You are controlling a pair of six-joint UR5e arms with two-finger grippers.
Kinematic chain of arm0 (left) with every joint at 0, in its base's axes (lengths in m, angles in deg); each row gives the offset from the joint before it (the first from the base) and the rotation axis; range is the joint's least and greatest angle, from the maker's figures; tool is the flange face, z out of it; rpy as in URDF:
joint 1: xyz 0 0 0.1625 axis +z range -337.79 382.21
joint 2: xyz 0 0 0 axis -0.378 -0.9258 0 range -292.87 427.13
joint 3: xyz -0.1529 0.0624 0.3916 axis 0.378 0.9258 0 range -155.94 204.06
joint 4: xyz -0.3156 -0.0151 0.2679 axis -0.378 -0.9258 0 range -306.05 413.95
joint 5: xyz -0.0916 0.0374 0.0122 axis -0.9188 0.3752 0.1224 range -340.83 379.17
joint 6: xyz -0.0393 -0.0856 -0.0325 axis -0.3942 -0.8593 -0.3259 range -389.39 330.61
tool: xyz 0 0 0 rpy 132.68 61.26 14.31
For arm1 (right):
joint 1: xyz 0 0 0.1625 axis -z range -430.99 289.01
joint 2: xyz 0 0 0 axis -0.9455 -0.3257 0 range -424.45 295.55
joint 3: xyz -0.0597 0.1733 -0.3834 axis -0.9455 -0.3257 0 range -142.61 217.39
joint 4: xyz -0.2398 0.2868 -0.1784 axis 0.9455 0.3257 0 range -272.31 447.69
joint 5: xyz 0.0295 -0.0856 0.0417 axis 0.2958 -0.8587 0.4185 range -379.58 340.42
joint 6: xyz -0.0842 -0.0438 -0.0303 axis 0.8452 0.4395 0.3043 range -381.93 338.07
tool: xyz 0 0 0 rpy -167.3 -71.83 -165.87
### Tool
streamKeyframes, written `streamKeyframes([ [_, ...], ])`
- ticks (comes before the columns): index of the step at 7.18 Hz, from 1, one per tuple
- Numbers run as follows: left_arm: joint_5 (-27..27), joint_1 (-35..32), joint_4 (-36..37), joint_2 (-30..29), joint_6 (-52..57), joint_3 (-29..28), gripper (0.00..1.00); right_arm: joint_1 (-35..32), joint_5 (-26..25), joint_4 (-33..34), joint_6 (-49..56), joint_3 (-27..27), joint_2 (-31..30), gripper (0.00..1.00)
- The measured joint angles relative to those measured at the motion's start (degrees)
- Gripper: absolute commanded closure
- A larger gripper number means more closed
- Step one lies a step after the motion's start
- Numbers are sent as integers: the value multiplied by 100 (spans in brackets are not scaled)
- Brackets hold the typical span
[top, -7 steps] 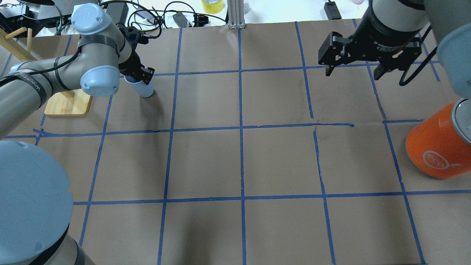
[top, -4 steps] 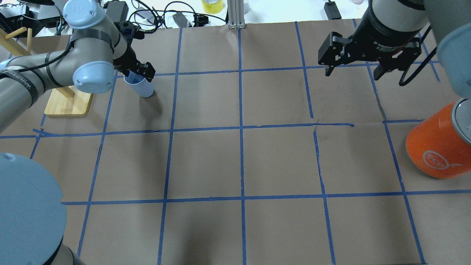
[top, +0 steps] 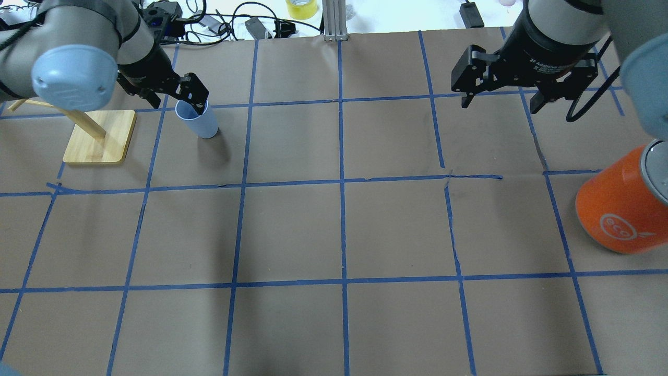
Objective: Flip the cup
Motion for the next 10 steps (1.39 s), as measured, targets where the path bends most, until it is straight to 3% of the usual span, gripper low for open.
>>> streamKeyframes([
  [4, 266, -451, -1065, 1110, -640, -47, 0, 0, -4, -5, 0, 8, 0, 0],
  [10, 405, -717, -1211, 1344, -741, -55, 0, 0, -8, -7, 0, 9, 0, 0],
])
